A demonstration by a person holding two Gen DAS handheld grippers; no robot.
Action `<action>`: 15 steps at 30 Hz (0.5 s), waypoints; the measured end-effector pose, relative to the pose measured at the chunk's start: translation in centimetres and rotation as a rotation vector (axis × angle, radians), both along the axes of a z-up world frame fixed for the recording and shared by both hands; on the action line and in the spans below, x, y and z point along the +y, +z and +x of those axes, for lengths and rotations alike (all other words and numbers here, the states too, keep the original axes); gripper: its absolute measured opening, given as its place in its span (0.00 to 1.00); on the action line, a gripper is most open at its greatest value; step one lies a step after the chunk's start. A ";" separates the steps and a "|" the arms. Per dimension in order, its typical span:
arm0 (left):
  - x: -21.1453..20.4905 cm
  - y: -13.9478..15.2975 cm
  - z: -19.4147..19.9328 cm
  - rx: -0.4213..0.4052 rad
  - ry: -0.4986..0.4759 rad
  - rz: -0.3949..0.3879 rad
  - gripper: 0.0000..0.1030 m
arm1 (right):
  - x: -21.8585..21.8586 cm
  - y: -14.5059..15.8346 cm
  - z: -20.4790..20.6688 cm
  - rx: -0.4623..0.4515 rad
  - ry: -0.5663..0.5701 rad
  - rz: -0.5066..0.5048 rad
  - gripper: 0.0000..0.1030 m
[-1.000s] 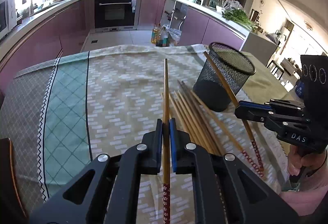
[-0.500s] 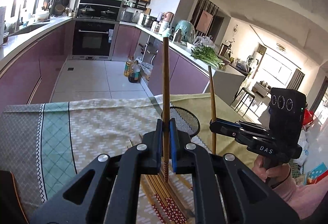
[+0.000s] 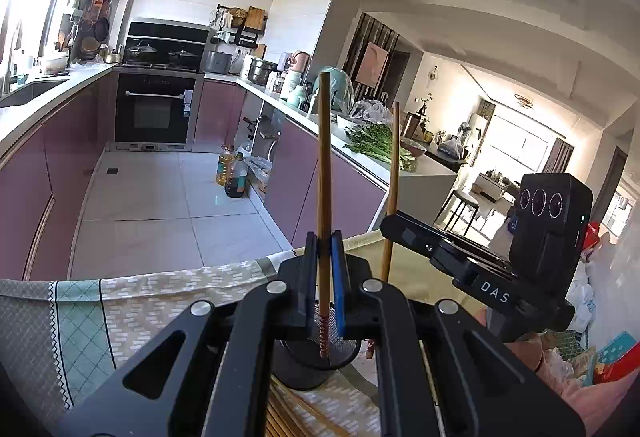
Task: Organize utensils
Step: 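Lower the left tool's chopstick into the cup and open while the right tool does likewise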
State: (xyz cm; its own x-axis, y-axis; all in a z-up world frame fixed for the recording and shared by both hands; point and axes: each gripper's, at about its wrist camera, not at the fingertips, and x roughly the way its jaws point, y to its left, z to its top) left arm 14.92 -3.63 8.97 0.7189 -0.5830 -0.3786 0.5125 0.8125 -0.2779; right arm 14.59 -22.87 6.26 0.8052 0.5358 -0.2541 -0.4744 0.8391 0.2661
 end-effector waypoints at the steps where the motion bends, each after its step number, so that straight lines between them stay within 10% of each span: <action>1: -0.5 -0.2 0.4 -0.005 0.004 0.022 0.07 | 0.1 -0.1 0.6 0.001 -0.009 -0.004 0.06; 15: -4.5 -7.6 4.4 0.166 -0.056 0.197 0.08 | 3.0 -7.6 5.4 0.301 0.019 -0.164 0.07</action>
